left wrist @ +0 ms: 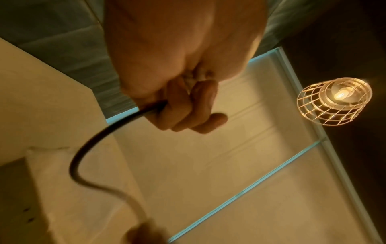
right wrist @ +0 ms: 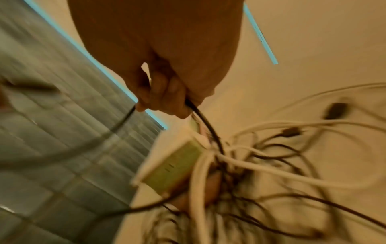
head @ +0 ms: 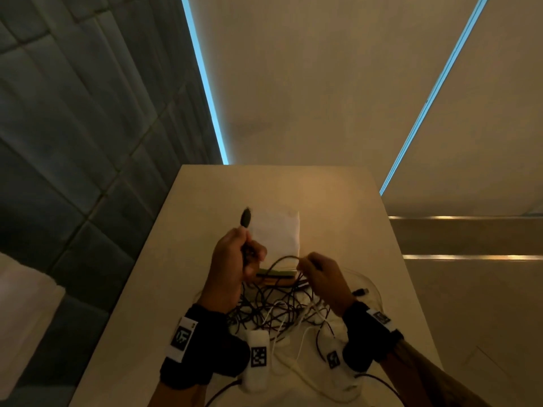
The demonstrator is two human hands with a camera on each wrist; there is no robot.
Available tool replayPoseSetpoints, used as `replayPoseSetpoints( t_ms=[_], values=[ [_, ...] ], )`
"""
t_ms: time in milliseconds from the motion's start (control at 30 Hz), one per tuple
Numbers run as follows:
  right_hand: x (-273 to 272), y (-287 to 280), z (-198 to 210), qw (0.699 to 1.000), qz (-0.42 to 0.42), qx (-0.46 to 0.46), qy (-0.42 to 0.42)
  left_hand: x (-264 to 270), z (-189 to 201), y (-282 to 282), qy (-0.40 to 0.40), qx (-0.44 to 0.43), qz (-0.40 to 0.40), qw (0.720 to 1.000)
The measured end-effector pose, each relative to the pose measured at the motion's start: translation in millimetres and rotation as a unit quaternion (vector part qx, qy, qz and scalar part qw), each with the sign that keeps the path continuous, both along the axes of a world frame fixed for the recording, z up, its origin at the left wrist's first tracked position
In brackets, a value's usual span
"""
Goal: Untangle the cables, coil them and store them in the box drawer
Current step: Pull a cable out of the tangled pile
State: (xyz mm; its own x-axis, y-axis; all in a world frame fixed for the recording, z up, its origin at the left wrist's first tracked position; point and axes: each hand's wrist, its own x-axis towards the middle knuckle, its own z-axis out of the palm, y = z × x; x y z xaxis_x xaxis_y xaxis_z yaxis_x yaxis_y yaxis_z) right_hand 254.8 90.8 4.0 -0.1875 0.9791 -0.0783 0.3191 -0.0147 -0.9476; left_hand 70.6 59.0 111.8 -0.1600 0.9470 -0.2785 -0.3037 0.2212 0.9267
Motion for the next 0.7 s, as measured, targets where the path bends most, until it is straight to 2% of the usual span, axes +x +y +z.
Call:
replayPoseSetpoints(
  t_ms=[100, 200, 267, 300, 433, 567, 700],
  values=[
    [-11, 3, 56, 0.993, 0.023, 0.018, 0.115, 8, -8, -6, -0.015, -0.071, -0.023, 0.997],
    [-21, -6, 79, 0.979, 0.123, 0.008, 0.164, 14, -1, -11, -0.117, -0.052, -0.027, 0.991],
    [-25, -13, 73, 0.975, 0.157, 0.005, 0.155, 14, 4, -10, -0.188, -0.022, -0.055, 0.980],
    [-26, -15, 68, 0.977, 0.157, 0.010, 0.145, 13, 5, -9, -0.194, -0.008, -0.068, 0.979],
    [-29, -23, 55, 0.969, 0.166, -0.027, 0.183, 11, 2, -6, -0.123, 0.053, -0.055, 0.989],
    [-28, -27, 41, 0.969, 0.172, -0.047, 0.171, 9, 2, -4, -0.150, 0.098, -0.054, 0.982],
    [-22, -23, 5, 0.972, 0.174, -0.052, 0.150, 6, 1, -4, -0.145, 0.116, -0.046, 0.982]
  ],
)
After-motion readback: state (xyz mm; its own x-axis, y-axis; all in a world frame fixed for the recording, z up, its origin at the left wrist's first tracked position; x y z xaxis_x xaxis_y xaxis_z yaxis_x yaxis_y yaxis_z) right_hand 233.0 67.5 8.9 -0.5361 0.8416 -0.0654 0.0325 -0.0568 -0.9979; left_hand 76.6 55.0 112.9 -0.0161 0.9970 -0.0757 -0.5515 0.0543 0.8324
